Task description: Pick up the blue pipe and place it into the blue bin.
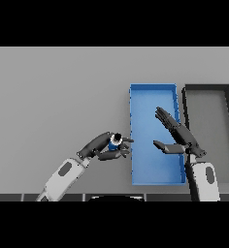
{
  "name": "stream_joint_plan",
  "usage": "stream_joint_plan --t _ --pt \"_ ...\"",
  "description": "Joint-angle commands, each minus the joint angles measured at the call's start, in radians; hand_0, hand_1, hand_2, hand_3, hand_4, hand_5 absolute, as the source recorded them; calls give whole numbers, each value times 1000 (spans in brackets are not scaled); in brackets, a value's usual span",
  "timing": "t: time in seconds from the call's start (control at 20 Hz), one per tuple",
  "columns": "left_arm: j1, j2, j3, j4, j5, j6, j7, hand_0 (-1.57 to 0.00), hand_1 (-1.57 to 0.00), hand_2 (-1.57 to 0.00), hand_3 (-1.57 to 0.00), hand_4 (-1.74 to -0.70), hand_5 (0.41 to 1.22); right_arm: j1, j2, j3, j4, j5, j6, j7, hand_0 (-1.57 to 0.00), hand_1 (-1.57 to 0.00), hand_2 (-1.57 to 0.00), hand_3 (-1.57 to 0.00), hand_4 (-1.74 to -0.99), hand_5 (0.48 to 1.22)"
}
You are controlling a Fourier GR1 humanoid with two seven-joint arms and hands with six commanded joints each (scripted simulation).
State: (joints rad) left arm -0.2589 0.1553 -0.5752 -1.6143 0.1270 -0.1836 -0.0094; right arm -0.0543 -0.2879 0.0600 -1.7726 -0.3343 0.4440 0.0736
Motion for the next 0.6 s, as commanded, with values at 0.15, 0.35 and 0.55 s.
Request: stream_joint_plan --t 0.15,0.35,0.55 --pt "6 -1 -7 10 -17 -2 -5 -1571 -1571 -1571 -1442 -1731 1221 -92 -67 62 -84 -126 101 111 1 1 1 1 -1335 507" --pt "8 -5 -16 -12 -31 8 13 -1571 -1571 -1571 -1440 -1730 1221 -221 -69 134 -123 -188 117 209 1 1 1 1 -1335 490" --pt "9 -12 -16 -3 -27 -3 5 -1571 -1571 -1571 -1439 -1730 1221 -304 -61 177 -120 -189 153 235 1 1 1 1 -1318 490"
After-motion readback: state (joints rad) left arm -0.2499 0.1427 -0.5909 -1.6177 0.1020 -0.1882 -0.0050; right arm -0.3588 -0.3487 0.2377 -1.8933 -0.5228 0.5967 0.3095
